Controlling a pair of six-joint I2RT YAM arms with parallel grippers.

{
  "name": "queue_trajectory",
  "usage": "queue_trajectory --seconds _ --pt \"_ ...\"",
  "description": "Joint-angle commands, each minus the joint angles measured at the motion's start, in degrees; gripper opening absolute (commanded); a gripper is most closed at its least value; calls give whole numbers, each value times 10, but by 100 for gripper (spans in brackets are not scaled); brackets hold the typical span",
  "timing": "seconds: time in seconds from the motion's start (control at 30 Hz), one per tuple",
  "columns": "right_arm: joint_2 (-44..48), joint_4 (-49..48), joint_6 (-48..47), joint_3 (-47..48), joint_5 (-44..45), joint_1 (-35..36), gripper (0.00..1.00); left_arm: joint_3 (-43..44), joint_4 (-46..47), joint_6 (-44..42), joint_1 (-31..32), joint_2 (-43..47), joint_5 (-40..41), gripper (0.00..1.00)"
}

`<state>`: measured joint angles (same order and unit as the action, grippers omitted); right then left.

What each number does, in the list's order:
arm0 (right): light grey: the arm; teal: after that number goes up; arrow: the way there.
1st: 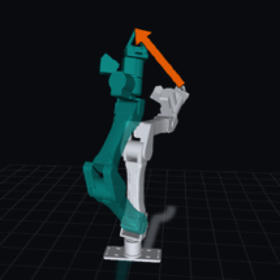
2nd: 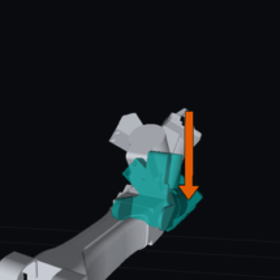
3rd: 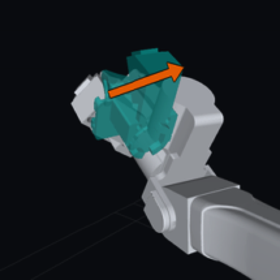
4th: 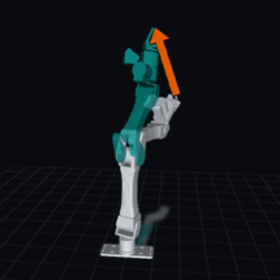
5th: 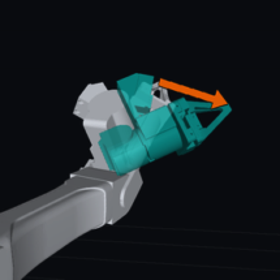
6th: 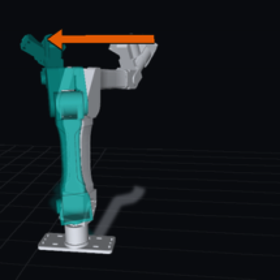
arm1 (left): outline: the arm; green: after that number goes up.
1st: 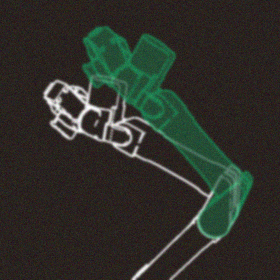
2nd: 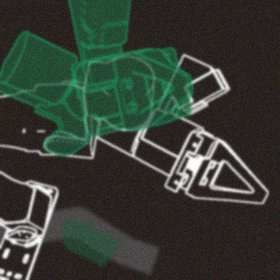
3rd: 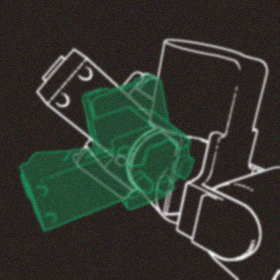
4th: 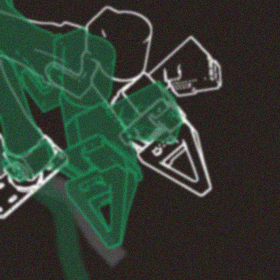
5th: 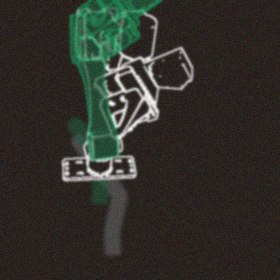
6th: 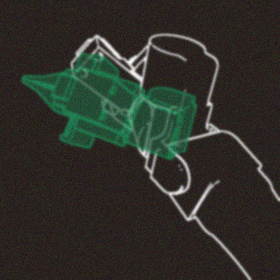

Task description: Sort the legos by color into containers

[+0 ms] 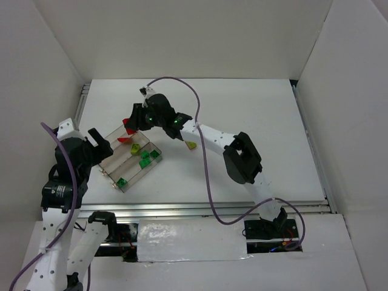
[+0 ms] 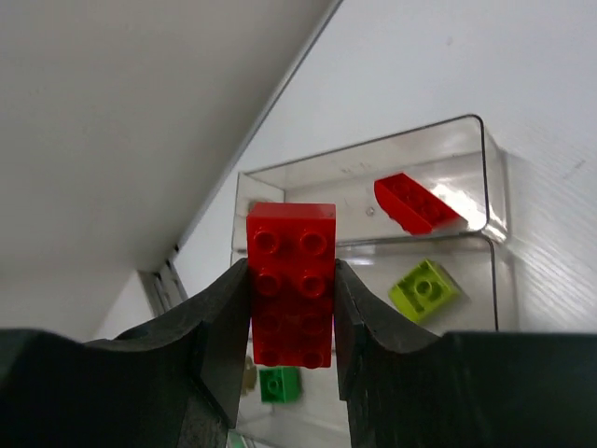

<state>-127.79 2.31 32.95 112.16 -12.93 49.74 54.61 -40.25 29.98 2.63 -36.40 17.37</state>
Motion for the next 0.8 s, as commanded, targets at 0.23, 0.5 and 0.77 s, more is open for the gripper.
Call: queue_trajectory --seconds 0.23,0.5,0.77 --pt "-161 -138 157 158 103 33 12 1 23 -6 -11 19 3 93" --pt "-208 -129 190 200 101 36 55 -2 27 -12 -11 25 -18 94" --pt "-190 -102 150 210 106 37 100 -1 28 -15 -11 24 -24 94"
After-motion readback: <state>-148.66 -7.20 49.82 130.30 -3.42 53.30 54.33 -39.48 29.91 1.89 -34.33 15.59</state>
